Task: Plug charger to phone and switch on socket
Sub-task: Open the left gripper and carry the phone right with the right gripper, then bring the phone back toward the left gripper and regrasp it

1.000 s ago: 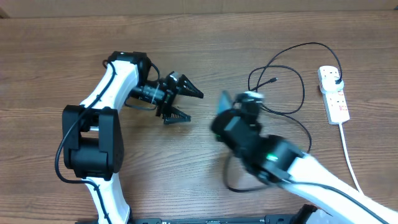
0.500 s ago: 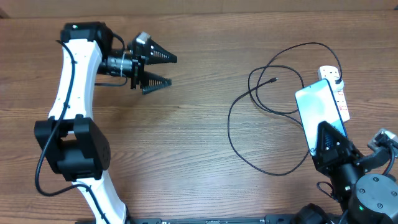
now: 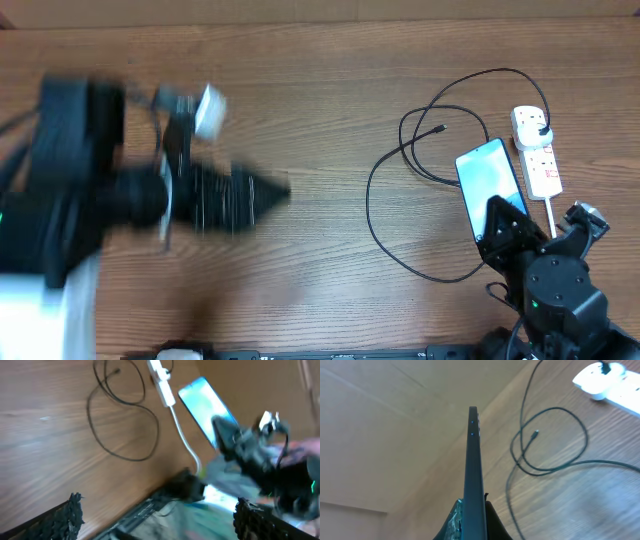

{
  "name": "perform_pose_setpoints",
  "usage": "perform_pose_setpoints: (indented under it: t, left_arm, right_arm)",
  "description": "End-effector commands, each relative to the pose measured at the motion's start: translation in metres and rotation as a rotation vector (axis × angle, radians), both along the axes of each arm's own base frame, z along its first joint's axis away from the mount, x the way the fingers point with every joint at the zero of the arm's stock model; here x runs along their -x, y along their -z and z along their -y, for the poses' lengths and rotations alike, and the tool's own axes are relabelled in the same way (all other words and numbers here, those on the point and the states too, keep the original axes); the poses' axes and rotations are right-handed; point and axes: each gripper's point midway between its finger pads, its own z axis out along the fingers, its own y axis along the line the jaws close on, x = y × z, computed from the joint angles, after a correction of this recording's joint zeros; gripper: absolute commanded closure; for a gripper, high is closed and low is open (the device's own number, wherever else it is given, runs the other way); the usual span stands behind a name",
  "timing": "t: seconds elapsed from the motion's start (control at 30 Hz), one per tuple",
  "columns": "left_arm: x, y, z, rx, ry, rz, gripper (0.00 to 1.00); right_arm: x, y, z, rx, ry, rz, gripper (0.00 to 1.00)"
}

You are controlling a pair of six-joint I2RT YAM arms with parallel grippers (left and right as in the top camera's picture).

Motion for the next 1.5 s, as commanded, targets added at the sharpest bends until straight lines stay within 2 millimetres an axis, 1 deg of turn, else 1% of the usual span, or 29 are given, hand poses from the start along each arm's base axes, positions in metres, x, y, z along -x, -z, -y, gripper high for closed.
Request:
perform_pose_setpoints:
  t: [0.0,0.03,0.07,0.1,0.13,0.17,0.23,0.27,0.33,0.37,0.43,0.5,0.6,0.67,0.73,0.77,0.87,0.93,1.0,1.1,1.13,1.23,1.27,1.37,1.47]
  left_arm:
    - [0.044,-0.008,-0.033,-0.141,-0.183,0.136,0.0]
    - [0.066,-0.014,-0.04,-0.138,-0.193,0.204,0.0]
    - [0.077,-0.016,-0.045,-0.134,-0.21,0.233,0.0]
    - [0.09,-0.017,-0.056,-0.131,-0.261,0.268,0.0]
    - [0.099,-0.017,-0.068,-0.132,-0.331,0.291,0.0]
    - [0.108,-0.014,-0.086,-0.133,-0.447,0.304,0.0]
    - [0.116,-0.007,-0.114,-0.116,-0.646,0.288,0.0]
    - [0.12,-0.001,-0.131,-0.086,-0.777,0.259,0.0]
    - [0.125,0.014,-0.156,-0.015,-1.002,0.192,0.0]
    - [0.123,0.025,-0.164,0.032,-1.102,0.152,0.0]
    - [0.108,0.036,-0.162,0.076,-1.146,0.124,0.0]
    - [0.082,0.047,-0.153,0.112,-1.161,0.097,0.0]
    - [0.032,0.068,-0.129,0.191,-1.146,0.04,0.0]
    - [-0.003,0.085,-0.103,0.278,-1.097,-0.022,0.0]
    - [-0.034,0.102,-0.072,0.376,-1.012,-0.102,0.0]
    - [-0.045,0.108,-0.058,0.414,-0.969,-0.133,0.0]
    - [-0.076,0.127,-0.007,0.53,-0.759,-0.239,0.0]
    - [-0.085,0.135,0.022,0.586,-0.609,-0.309,0.0]
    - [-0.091,0.145,0.051,0.627,-0.434,-0.403,0.0]
    - [-0.093,0.158,0.076,0.653,-0.263,-0.54,0.0]
    - [-0.093,0.162,0.084,0.664,-0.201,-0.589,0.0]
    - [-0.092,0.174,0.099,0.687,-0.043,-0.715,0.0]
    - [-0.092,0.181,0.104,0.69,0.007,-0.77,0.0]
    - [-0.095,0.192,0.11,0.691,0.022,-0.831,0.0]
    - [-0.097,0.195,0.114,0.696,0.006,-0.857,0.0]
  right_arm:
    - [-0.007,-0.001,-0.001,-0.037,0.032,0.03,0.96]
    - [-0.01,0.001,-0.003,-0.038,0.031,0.031,0.96]
    - [-0.012,0.002,-0.004,-0.038,0.032,0.031,0.96]
    - [-0.014,0.004,-0.006,-0.039,0.032,0.032,0.96]
    - [-0.017,0.005,-0.008,-0.039,0.031,0.033,0.96]
    - [-0.02,0.006,-0.011,-0.042,0.029,0.034,0.96]
    - [-0.025,0.008,-0.017,-0.048,0.018,0.033,0.96]
    - [-0.029,0.01,-0.021,-0.052,0.006,0.029,0.96]
    - [-0.034,0.013,-0.031,-0.059,-0.022,0.014,0.96]
    - [-0.037,0.016,-0.04,-0.067,-0.05,-0.001,0.96]
    - [-0.042,0.021,-0.057,-0.086,-0.112,-0.03,0.96]
    - [-0.045,0.028,-0.074,-0.107,-0.18,-0.065,0.96]
    - [-0.047,0.043,-0.096,-0.153,-0.247,-0.143,0.96]
    - [-0.046,0.054,-0.103,-0.18,-0.255,-0.199,0.96]
    - [-0.045,0.061,-0.104,-0.174,-0.258,-0.228,0.96]
    - [-0.044,0.063,-0.103,-0.169,-0.254,-0.237,0.96]
    - [-0.042,0.062,-0.096,-0.17,-0.238,-0.238,0.96]
    - [-0.043,0.059,-0.093,-0.223,-0.205,-0.239,0.96]
    - [-0.043,0.06,-0.095,-0.345,-0.142,-0.269,0.96]
    - [-0.046,0.063,-0.104,-0.462,-0.116,-0.298,0.96]
    - [-0.049,0.063,-0.107,-0.471,-0.12,-0.291,0.96]
    - [-0.065,0.066,-0.113,-0.473,-0.106,-0.262,0.96]
    - [-0.075,0.065,-0.121,-0.487,-0.118,-0.245,0.96]
    - [-0.089,0.062,-0.138,-0.521,-0.16,-0.221,0.96]
    - [-0.103,0.069,-0.146,-0.523,-0.16,-0.217,0.96]
